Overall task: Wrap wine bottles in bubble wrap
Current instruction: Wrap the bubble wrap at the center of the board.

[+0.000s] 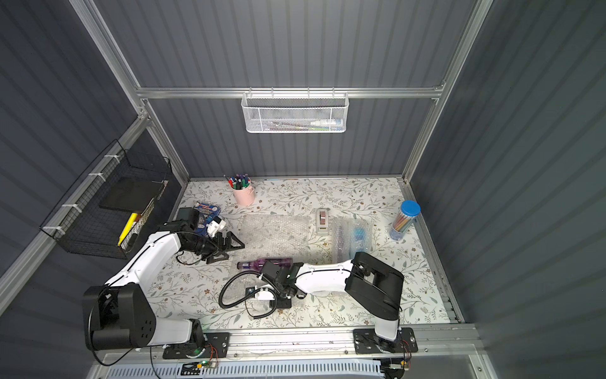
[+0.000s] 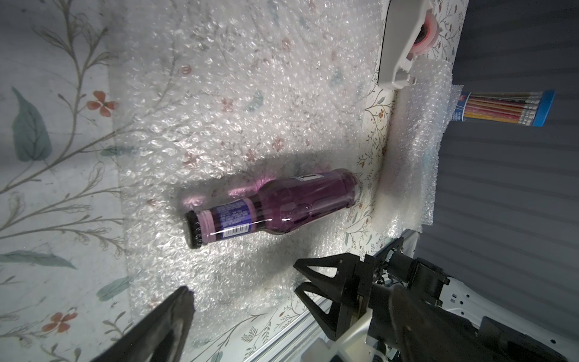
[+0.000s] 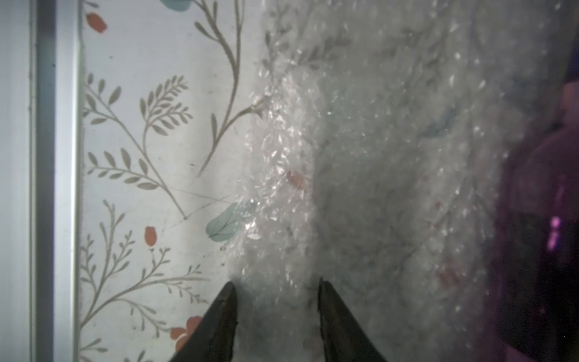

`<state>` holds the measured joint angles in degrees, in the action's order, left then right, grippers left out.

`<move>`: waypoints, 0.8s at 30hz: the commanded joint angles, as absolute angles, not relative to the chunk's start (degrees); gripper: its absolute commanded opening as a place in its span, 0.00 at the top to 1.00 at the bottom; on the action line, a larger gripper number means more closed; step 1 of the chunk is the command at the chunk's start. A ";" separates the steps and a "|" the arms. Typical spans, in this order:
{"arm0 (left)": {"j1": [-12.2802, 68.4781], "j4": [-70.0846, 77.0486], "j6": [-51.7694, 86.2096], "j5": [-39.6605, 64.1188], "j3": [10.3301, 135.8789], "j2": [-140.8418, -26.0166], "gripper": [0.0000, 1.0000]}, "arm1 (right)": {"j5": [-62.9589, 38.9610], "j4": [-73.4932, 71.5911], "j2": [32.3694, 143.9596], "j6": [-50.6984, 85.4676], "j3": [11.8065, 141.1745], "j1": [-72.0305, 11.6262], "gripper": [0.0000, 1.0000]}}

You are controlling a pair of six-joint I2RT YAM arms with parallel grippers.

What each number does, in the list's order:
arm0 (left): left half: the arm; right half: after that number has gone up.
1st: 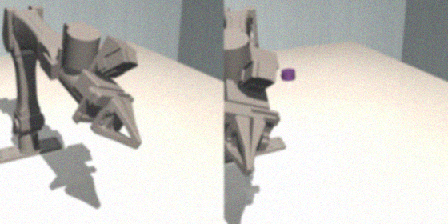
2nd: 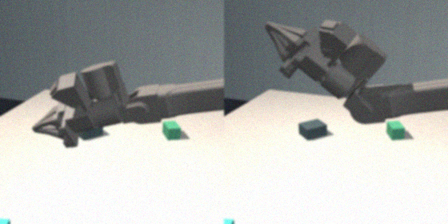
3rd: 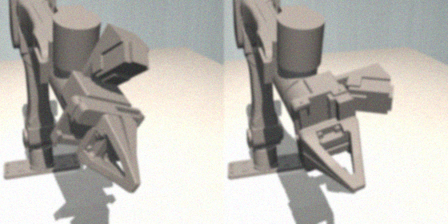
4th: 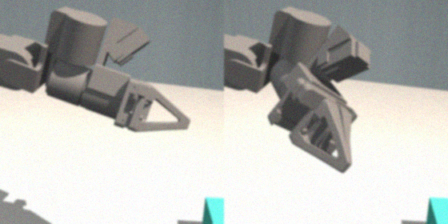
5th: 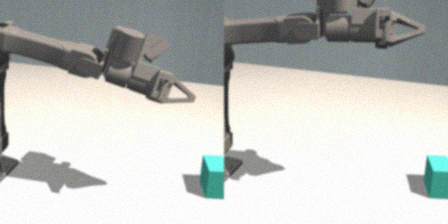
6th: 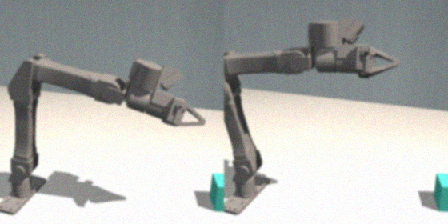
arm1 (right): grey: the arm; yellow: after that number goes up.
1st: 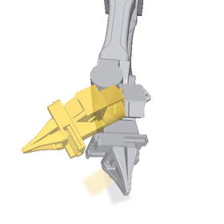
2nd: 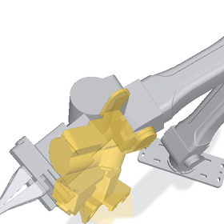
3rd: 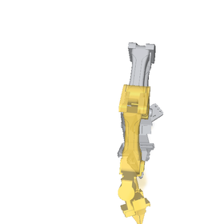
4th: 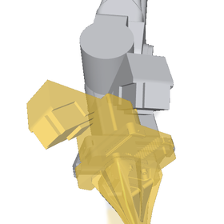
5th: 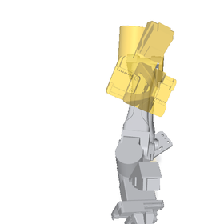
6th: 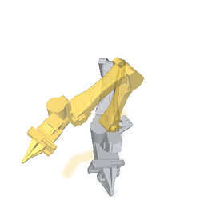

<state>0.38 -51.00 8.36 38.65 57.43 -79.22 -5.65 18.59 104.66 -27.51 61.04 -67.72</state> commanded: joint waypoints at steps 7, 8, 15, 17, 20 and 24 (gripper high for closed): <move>0.26 -52.79 7.30 39.53 57.12 -77.26 0.01 | -2.00 20.84 103.86 -26.24 62.04 -67.13 0.92; 0.26 -53.11 7.39 39.38 57.46 -77.13 0.01 | -2.15 20.88 102.95 -25.90 62.50 -66.77 0.94; 0.31 -54.34 9.48 40.34 60.89 -74.35 0.01 | -4.65 20.87 97.22 -22.86 66.24 -61.46 1.00; 0.35 -55.59 9.49 40.85 61.83 -73.72 0.01 | -5.21 21.48 97.52 -22.73 68.05 -59.71 1.00; 0.35 -56.39 10.23 42.62 62.57 -72.36 0.01 | -6.52 22.63 98.57 -22.35 71.30 -56.78 1.00; 0.36 -57.81 11.08 44.18 63.15 -70.47 0.01 | -9.54 23.89 101.20 -21.11 75.35 -52.63 1.00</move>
